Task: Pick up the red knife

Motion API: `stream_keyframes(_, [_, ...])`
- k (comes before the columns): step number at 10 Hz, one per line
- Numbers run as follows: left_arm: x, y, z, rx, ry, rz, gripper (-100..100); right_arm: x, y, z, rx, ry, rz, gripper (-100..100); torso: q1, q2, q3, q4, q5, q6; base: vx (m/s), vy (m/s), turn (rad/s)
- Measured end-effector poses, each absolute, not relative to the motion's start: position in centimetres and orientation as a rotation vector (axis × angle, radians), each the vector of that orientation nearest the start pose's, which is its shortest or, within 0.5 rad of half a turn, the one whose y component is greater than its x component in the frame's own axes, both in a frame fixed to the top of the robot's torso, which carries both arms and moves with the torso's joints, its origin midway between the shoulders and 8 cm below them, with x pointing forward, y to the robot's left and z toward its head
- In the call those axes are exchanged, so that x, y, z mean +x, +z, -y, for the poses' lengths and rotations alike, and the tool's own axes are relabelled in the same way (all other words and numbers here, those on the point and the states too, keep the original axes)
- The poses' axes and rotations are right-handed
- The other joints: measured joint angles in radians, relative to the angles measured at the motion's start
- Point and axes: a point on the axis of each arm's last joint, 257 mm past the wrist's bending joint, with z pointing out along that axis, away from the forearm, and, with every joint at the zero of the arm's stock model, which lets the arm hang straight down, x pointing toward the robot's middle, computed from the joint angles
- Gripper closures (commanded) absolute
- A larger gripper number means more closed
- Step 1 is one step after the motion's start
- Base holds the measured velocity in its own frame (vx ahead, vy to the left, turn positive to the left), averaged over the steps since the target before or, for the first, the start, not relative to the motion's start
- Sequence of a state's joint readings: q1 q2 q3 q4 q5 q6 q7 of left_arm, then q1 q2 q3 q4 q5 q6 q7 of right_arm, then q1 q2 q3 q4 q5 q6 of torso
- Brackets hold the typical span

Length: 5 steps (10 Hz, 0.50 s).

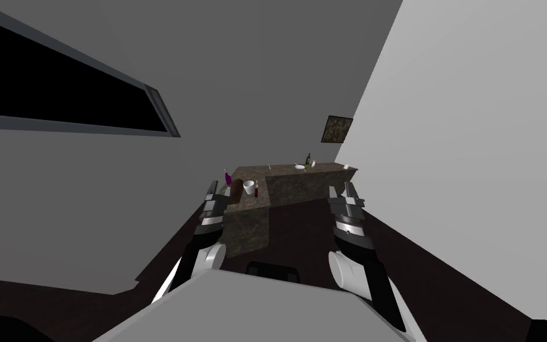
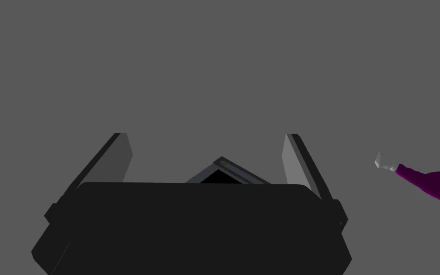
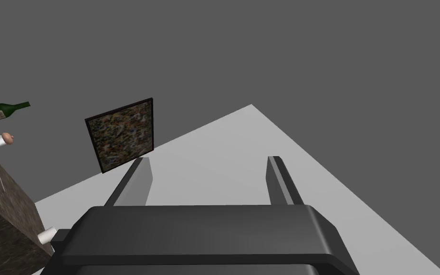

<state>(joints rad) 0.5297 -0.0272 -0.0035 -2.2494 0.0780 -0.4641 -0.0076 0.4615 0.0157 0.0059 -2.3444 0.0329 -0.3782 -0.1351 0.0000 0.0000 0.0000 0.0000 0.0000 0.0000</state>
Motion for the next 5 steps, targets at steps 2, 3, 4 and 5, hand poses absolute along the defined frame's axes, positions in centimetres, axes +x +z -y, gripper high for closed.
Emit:
stream_keyframes(2, [35.31, -0.24, -29.33, -0.772, -1.325, -0.638, -100, 35.38, 4.25, 27.24, 0.722, 1.419, -0.593, 0, -0.003, 0.000, 0.000, 0.000, -0.001, 0.000, 0.006, -0.069, -0.085])
stream_keyframes(3, [35.50, -0.04, -29.21, -0.759, -1.335, -0.659, -100, 35.38, 4.25, 27.24, 0.722, 1.419, -0.593, 0, -0.005, 0.000, 0.000, 0.000, -0.001, 0.000, 0.004, -0.089, -0.137])
stream_keyframes(4, [35.74, 0.27, -29.05, -0.747, -1.346, -0.679, -100, 35.38, 4.25, 27.24, 0.722, 1.419, -0.593, 0, -0.006, 0.000, 0.000, 0.000, -0.001, 0.000, 0.005, -0.094, -0.155])
stream_keyframes(5, [36.06, 0.46, -29.01, -0.740, -1.358, -0.700, -100, 35.38, 4.25, 27.24, 0.722, 1.419, -0.593, 0, -0.006, 0.000, 0.000, 0.000, -0.001, 0.000, 0.018, -0.098, -0.157])
